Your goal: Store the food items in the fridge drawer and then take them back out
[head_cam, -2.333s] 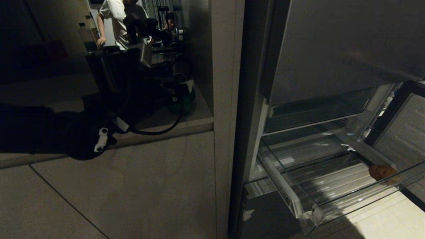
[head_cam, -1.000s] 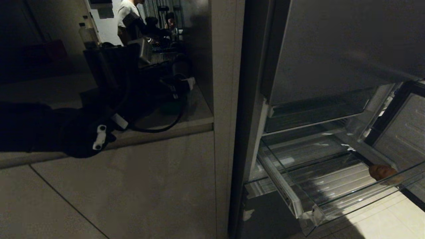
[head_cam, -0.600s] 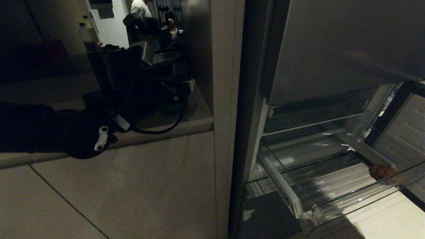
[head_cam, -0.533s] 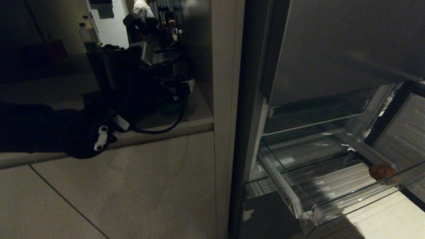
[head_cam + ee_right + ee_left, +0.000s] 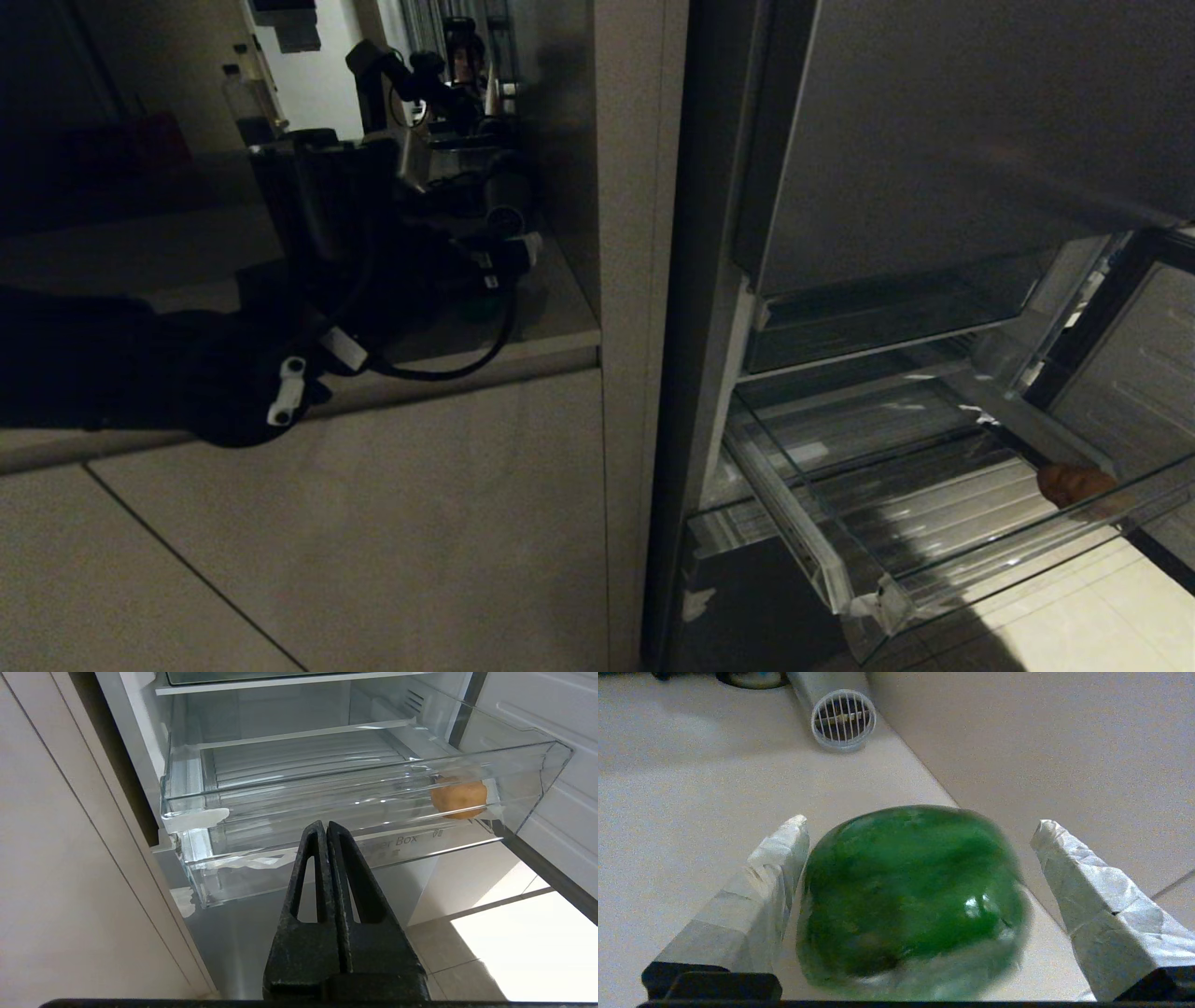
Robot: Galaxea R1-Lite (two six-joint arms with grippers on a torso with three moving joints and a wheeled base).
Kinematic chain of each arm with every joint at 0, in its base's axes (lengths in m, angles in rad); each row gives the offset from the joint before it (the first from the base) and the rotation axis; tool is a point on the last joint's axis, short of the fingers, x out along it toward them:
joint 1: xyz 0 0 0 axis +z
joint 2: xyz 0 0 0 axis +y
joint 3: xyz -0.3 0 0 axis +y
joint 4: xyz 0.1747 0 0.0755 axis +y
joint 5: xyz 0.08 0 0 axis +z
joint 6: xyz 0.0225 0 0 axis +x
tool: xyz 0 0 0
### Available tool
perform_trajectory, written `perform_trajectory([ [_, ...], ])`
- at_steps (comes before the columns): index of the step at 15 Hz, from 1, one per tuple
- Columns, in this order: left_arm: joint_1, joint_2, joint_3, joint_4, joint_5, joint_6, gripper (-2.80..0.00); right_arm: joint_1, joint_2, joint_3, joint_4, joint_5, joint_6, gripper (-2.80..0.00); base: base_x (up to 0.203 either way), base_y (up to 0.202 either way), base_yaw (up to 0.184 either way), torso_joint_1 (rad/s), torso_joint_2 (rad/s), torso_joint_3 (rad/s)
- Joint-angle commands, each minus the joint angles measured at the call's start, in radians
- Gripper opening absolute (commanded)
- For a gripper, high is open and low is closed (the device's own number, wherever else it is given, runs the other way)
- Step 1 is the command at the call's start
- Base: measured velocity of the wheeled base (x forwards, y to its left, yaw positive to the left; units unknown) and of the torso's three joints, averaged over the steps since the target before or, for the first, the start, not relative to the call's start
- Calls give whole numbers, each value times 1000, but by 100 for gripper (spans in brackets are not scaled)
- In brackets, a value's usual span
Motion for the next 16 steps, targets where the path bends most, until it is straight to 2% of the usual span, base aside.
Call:
perform_trajectory([
  [1,8,7,9,-9,18,-1,0,1,0,31,-1,1,0,-280,0,0,0,0,0,0],
  [6,29,12,7,-9,17,-1,0,0,0,31,0,-1,0,-280,0,0,0,0,0,0],
  [16,26,65,-7,-18,15,-2,0,0,0,31,0,1,0,-280,0,0,0,0,0,0],
])
